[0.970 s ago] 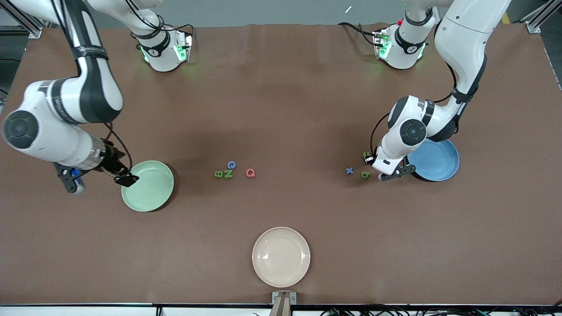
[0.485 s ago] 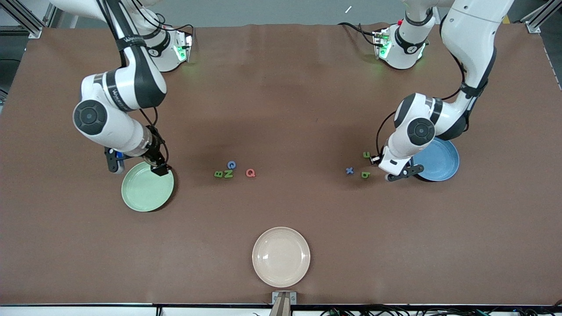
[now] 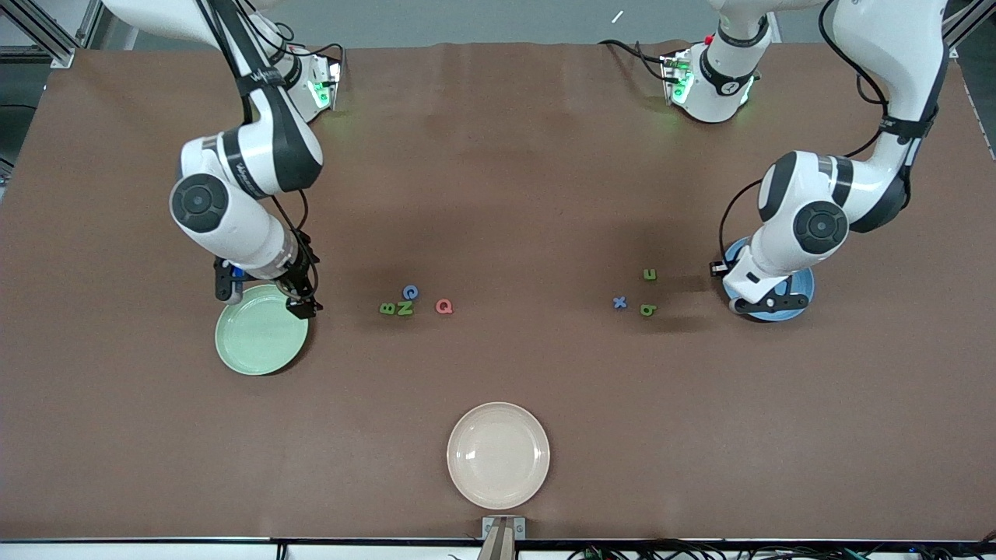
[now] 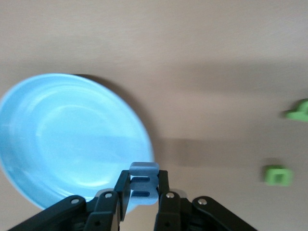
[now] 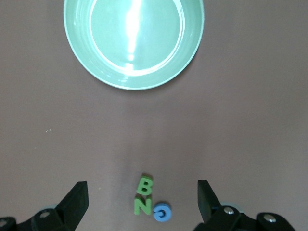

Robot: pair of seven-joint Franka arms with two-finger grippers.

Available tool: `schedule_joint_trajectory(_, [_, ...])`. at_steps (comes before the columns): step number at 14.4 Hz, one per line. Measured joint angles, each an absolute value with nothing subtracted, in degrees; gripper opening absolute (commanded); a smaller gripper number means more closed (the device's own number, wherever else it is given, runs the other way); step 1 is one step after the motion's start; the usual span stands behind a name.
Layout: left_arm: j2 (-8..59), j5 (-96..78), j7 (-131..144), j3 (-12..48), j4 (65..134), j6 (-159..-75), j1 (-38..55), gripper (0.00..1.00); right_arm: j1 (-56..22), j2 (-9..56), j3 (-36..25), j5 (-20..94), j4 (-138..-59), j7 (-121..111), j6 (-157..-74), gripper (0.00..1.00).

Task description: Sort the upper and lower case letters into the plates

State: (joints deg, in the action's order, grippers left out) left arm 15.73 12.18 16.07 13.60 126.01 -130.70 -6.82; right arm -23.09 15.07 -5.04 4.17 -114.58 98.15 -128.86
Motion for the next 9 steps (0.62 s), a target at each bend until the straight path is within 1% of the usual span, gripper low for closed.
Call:
schedule_joint_trajectory(2, [15.74,14.28,13.84,13.62,127.72,-132.58,-9.29,0.07,-24.27,17.85,-5.03,4.18,-114.62,101.14,-133.24,1.00])
schedule_joint_trajectory(6, [15.84,14.66,8.45,13.60,130.31,-136.40,-13.05,0.07,-25.52,21.02,-5.05,4.28,-114.15,102.73,-135.05,0.99])
schedule_joint_trajectory(9, [16.46,17.47,6.28,13.61,130.84,-137.94,-15.59,0.07,-28.21,24.71,-5.02,4.32,-114.00,105.96,-138.53,0.99])
